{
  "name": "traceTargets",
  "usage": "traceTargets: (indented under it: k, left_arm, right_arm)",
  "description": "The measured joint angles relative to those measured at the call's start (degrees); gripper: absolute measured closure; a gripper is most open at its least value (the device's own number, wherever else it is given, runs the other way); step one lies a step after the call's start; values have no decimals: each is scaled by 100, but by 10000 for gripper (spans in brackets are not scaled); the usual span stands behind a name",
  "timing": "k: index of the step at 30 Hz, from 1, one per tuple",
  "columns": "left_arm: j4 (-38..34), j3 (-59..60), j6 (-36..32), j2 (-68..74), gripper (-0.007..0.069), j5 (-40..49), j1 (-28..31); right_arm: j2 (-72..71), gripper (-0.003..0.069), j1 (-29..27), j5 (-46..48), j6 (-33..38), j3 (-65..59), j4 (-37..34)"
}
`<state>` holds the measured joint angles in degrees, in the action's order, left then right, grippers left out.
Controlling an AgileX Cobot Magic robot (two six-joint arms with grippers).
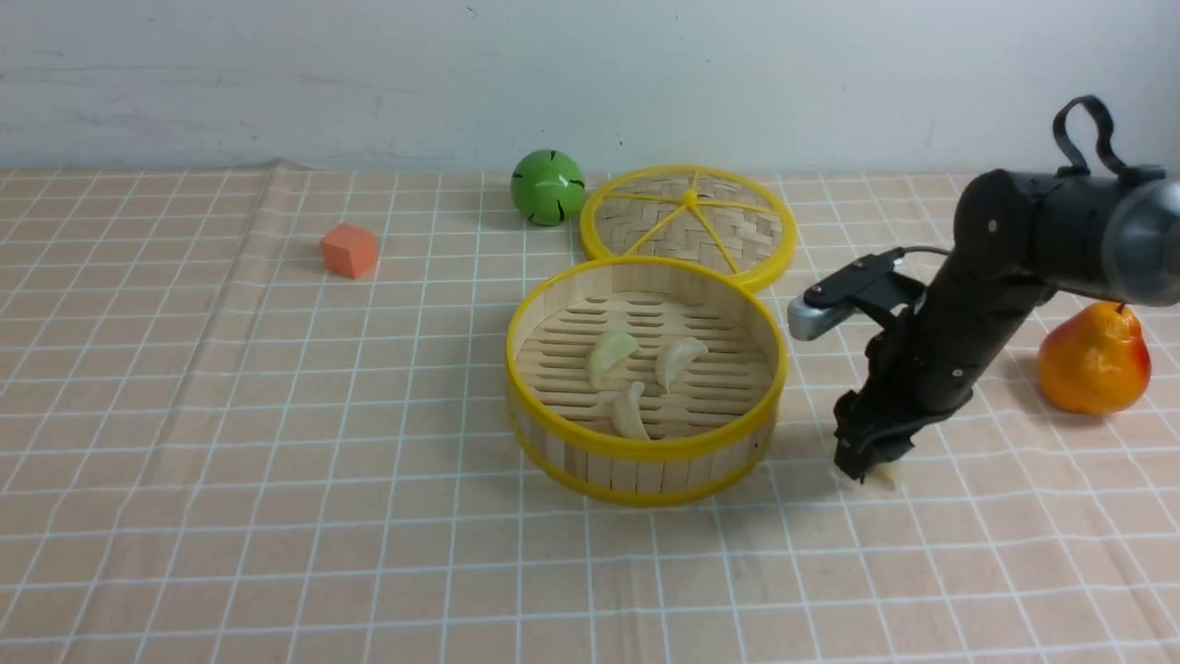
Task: Put the dumplings into the steamer on the table with the brown tablecloth.
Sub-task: 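Reach for and grasp a dumpling lying on the table beside the steamer, then place the dumpling in the bamboo steamer basket with the right gripper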
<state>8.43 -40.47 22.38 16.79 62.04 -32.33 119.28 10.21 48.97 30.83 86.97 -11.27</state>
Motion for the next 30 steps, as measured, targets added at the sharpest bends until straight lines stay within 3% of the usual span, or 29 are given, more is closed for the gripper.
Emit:
traceTargets:
  k: [4, 5, 7, 11, 18, 23, 30]
  left_arm:
    - [-2, 0, 0, 0, 637, -59, 0]
    - [-2, 0, 0, 0, 637, -64, 0]
    - [-2, 0, 0, 0, 637, -64, 0]
    - [-2, 0, 0, 0, 637, -66, 0]
    - [-2, 0, 0, 0, 636, -73, 0]
    - [-2, 0, 0, 0, 636, -78, 0]
    - [3, 0, 0, 0, 636, -78, 0]
  right_arm:
    - [31, 309, 0, -62, 4, 0, 27]
    - [31, 421, 0, -64, 4, 0, 27]
    - [31, 459, 11, -36, 4, 23, 27]
    - [-23, 449, 110, 194, 4, 216, 74]
    - [-422, 449, 927, 1000, -140, 1507, 83]
    - [-364, 449, 1342, 807, -606, 1887, 59]
    - [191, 449, 1411, 423, -1012, 1916, 250]
